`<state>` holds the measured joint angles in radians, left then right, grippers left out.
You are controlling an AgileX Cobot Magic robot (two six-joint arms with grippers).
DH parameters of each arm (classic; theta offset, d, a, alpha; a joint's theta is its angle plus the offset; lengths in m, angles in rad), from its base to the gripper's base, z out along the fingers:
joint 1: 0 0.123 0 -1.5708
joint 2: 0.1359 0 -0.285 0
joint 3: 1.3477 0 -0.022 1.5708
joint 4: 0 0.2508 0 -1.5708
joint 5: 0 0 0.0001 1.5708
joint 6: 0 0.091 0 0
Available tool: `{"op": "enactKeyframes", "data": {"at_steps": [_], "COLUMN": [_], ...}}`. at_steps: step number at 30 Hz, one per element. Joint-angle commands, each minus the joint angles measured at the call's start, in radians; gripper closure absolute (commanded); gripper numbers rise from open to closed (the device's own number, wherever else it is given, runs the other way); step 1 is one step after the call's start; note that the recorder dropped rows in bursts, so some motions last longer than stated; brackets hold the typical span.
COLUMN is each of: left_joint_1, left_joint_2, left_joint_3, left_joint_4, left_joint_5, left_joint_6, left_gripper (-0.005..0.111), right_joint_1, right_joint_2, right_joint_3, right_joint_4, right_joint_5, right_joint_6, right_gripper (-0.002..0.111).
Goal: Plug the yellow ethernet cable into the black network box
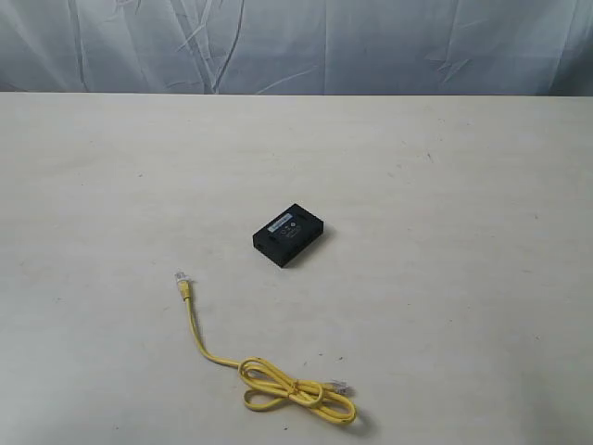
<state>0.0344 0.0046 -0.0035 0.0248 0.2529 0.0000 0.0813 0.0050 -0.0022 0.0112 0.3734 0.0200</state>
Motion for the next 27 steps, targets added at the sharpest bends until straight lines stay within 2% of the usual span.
{"op": "enactKeyframes", "data": {"at_steps": [1, 21, 27], "left_joint_1": [0.004, 0.004, 0.004], "left_joint_2": [-0.005, -0.005, -0.005], "left_joint_3": [0.004, 0.004, 0.004], "left_joint_4": [-0.002, -0.002, -0.002], "left_joint_5": [-0.014, -0.014, -0.014], "left_joint_6": [0.0, 0.0, 0.0], "left_gripper": [0.107, 0.107, 0.107], "right_joint_1": [0.0, 0.0, 0.0], "right_joint_2": [-0.005, -0.005, -0.005], "right_joint_3": [0.002, 0.002, 0.002], "right_joint_4": [-0.001, -0.011, -0.004], "right_joint_5": [-0.012, -0.039, -0.363], "right_joint_6": [-0.002, -0.002, -0.002], "right_gripper": [0.108, 0.108, 0.108]}}
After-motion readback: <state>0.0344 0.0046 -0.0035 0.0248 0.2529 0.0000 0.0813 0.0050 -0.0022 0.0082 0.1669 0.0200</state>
